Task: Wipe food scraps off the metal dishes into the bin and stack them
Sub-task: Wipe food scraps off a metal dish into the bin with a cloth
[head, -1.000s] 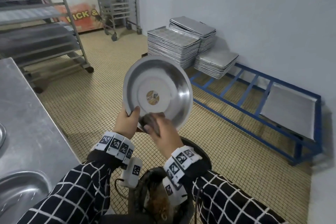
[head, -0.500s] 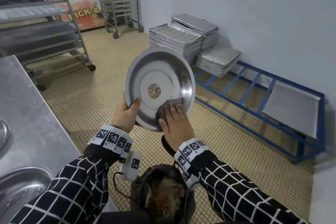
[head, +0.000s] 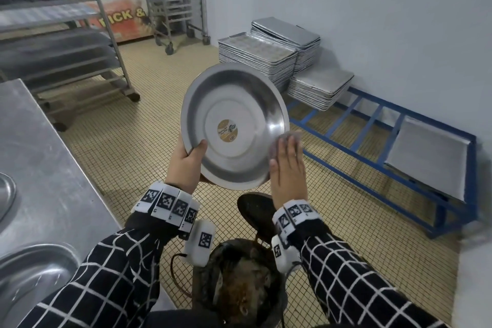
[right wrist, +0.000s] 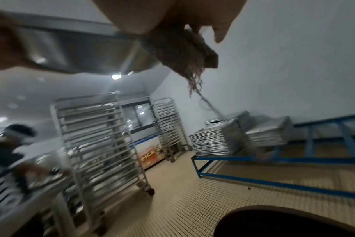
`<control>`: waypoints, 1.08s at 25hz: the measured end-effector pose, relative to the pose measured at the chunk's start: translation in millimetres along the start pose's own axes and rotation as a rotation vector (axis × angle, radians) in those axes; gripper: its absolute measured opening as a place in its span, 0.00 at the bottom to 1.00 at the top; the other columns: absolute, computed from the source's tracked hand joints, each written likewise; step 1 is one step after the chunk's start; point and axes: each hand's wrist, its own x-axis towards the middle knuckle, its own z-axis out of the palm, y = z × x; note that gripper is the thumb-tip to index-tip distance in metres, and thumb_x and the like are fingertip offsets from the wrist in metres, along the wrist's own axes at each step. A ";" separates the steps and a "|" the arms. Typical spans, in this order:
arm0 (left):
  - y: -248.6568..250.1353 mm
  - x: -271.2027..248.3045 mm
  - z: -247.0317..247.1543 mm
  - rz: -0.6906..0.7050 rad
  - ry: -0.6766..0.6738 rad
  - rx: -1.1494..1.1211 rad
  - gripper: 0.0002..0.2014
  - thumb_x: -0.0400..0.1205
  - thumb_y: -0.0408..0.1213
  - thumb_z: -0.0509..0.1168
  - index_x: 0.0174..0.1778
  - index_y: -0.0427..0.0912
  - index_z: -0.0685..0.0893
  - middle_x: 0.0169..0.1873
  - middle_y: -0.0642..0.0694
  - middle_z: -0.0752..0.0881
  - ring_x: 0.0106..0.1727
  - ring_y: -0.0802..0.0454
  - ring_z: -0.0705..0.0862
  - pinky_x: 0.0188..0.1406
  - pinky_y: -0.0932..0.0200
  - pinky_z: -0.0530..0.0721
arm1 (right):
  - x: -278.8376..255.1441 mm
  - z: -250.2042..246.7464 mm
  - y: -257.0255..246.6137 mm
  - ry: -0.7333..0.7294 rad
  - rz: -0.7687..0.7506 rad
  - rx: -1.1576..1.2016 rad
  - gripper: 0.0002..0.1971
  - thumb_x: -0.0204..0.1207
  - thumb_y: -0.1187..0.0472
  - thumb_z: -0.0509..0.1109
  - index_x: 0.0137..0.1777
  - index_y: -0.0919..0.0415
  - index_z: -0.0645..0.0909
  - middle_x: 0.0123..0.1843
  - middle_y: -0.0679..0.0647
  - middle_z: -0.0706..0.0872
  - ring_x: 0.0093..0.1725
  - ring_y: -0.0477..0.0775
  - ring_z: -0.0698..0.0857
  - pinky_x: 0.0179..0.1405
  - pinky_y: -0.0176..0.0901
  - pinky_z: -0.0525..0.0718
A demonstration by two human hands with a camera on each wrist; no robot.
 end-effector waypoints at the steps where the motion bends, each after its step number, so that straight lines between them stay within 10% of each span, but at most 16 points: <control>1: -2.1 -0.5 -1.2 -0.017 -0.002 -0.002 0.10 0.84 0.37 0.62 0.61 0.44 0.79 0.47 0.47 0.86 0.51 0.42 0.86 0.47 0.46 0.86 | 6.5 -6.1 3.5 0.025 0.040 0.126 0.31 0.84 0.41 0.34 0.85 0.52 0.39 0.86 0.50 0.40 0.84 0.51 0.41 0.83 0.54 0.52; 4: -7.5 -4.6 -4.0 -0.086 -0.005 -0.026 0.03 0.84 0.37 0.61 0.50 0.48 0.79 0.44 0.43 0.86 0.43 0.42 0.87 0.34 0.49 0.87 | 18.8 -25.4 1.5 0.095 0.160 0.482 0.29 0.85 0.43 0.49 0.84 0.48 0.52 0.74 0.57 0.76 0.69 0.53 0.78 0.62 0.49 0.82; 6: -9.3 -1.6 -9.1 -0.149 -0.006 -0.030 0.03 0.83 0.38 0.62 0.51 0.47 0.78 0.46 0.39 0.86 0.43 0.40 0.87 0.37 0.43 0.88 | 24.6 -36.1 -3.1 0.122 0.212 0.518 0.26 0.83 0.44 0.57 0.79 0.51 0.66 0.53 0.52 0.86 0.52 0.51 0.86 0.53 0.51 0.87; 10: -9.9 1.3 -16.8 -0.122 -0.043 0.060 0.05 0.83 0.44 0.65 0.50 0.47 0.81 0.43 0.41 0.88 0.44 0.39 0.88 0.43 0.40 0.89 | 32.3 -41.7 -0.1 0.099 0.401 0.642 0.17 0.77 0.50 0.71 0.61 0.57 0.78 0.49 0.48 0.86 0.48 0.49 0.86 0.56 0.57 0.86; 16: -15.6 -11.9 -4.3 0.102 -0.116 0.046 0.33 0.77 0.40 0.71 0.77 0.49 0.64 0.57 0.49 0.84 0.48 0.49 0.90 0.36 0.55 0.89 | 17.0 -28.4 -24.6 0.326 0.563 0.897 0.21 0.80 0.58 0.68 0.72 0.55 0.73 0.62 0.51 0.84 0.60 0.54 0.85 0.60 0.61 0.84; 20: -20.8 -21.4 16.3 0.090 -0.154 0.027 0.27 0.78 0.32 0.71 0.71 0.39 0.67 0.57 0.37 0.84 0.48 0.47 0.90 0.36 0.54 0.89 | 12.6 -19.7 -45.1 0.382 0.552 0.995 0.26 0.79 0.49 0.66 0.75 0.52 0.69 0.63 0.50 0.83 0.58 0.58 0.86 0.53 0.66 0.86; 24: -7.6 -14.0 11.8 0.066 -0.069 -0.092 0.22 0.81 0.27 0.64 0.71 0.41 0.69 0.58 0.41 0.83 0.52 0.45 0.88 0.38 0.52 0.89 | 12.9 -27.9 -42.6 0.203 0.489 0.927 0.15 0.84 0.48 0.59 0.63 0.55 0.78 0.48 0.45 0.83 0.44 0.41 0.82 0.38 0.34 0.78; 27: -1.6 -4.5 -0.9 0.070 -0.005 -0.004 0.21 0.82 0.30 0.62 0.68 0.55 0.70 0.54 0.48 0.83 0.52 0.46 0.87 0.41 0.46 0.90 | 9.6 -22.9 -33.8 0.122 0.482 0.759 0.17 0.83 0.47 0.60 0.42 0.59 0.78 0.50 0.62 0.81 0.37 0.47 0.79 0.33 0.33 0.73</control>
